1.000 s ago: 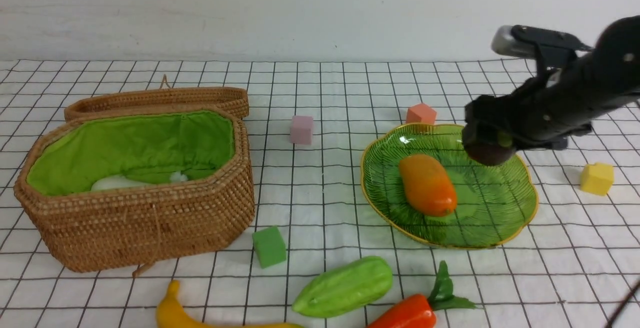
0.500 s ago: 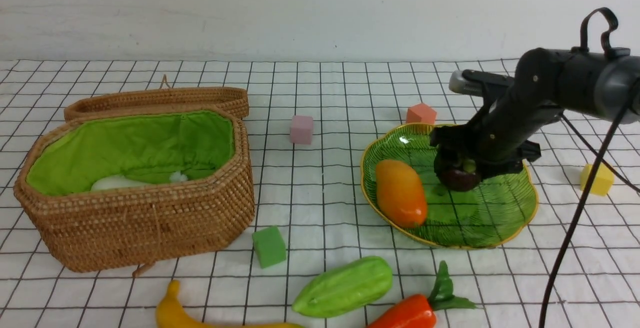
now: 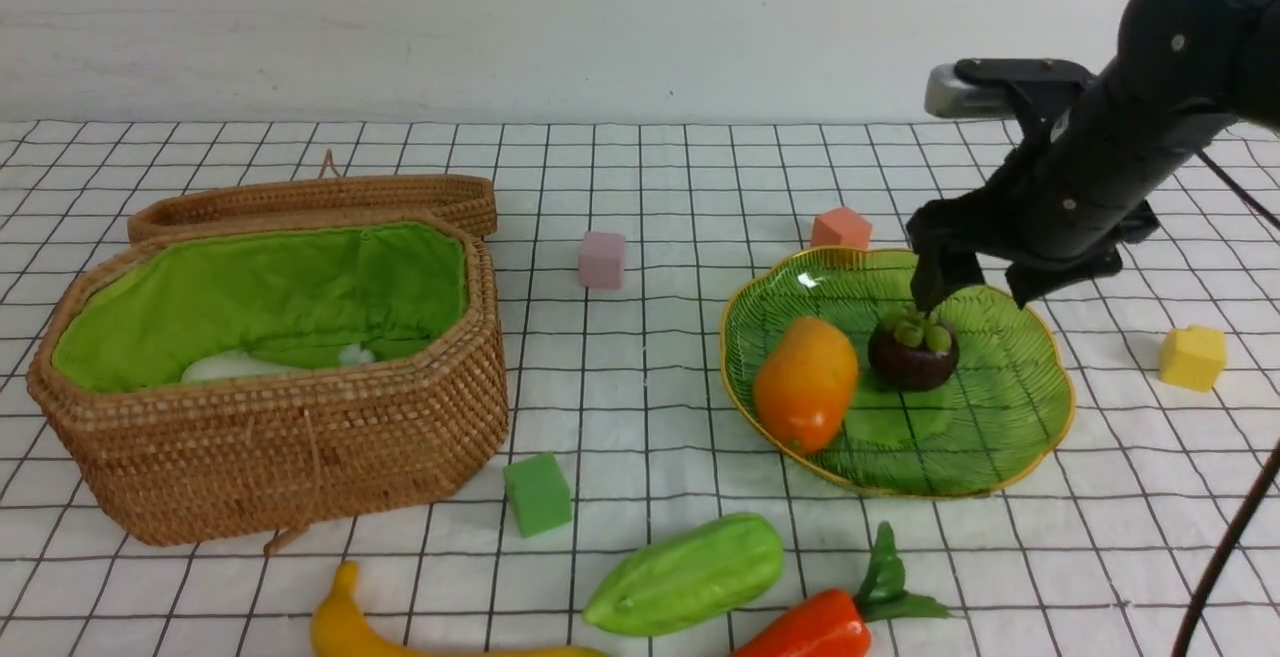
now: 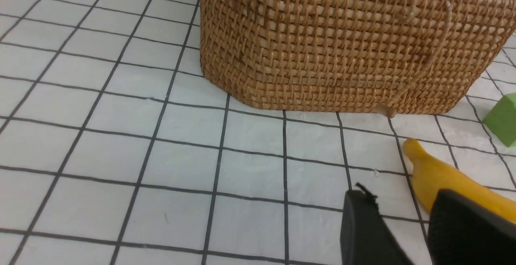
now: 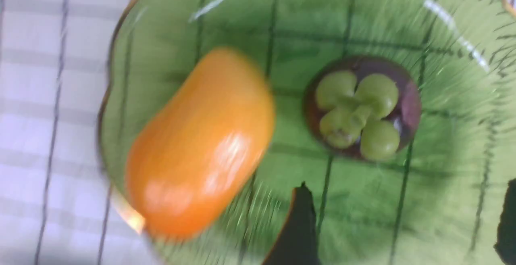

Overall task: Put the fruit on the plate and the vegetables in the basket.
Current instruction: Take a chayote with your right arm and place it on the basket on the left.

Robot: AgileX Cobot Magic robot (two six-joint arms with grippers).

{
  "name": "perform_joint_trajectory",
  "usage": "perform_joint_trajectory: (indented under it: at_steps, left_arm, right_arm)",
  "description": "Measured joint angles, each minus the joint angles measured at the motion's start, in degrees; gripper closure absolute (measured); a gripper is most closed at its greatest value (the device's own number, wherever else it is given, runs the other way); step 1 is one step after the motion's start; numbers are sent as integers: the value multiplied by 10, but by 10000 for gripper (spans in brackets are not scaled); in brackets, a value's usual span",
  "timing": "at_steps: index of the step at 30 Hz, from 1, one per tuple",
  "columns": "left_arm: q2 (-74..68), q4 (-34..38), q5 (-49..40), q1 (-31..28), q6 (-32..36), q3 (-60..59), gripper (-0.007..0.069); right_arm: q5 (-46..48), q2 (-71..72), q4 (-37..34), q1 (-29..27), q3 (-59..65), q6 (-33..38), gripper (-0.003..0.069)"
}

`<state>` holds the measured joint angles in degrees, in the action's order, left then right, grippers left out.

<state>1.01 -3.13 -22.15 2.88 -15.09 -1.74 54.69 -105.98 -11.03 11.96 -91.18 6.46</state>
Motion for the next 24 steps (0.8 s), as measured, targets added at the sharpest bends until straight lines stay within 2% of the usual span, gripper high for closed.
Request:
perform_joint_trajectory:
  at_steps: [5,10,13,16,18,24]
  left_arm:
    - [0,0,0,0,0,0,386]
    - [0,0,0,0,0,0,386]
    - [0,0,0,0,0,0,386]
    - [0,0,0,0,0,0,386]
    - [0,0,0,0,0,0,386]
    - [0,0,0,0,0,0,386]
  right_arm:
    - [93,41,-132,88,-1,234,97]
    - [152,26,-126,194,-1,526,106]
    - [152,5,-106,234,-1,564,106]
    - [142,-17,-76,255,-1,568,106]
    - [126,-50,-32,275,-1,571,106]
    - [74,-119,4,287,-5,565,106]
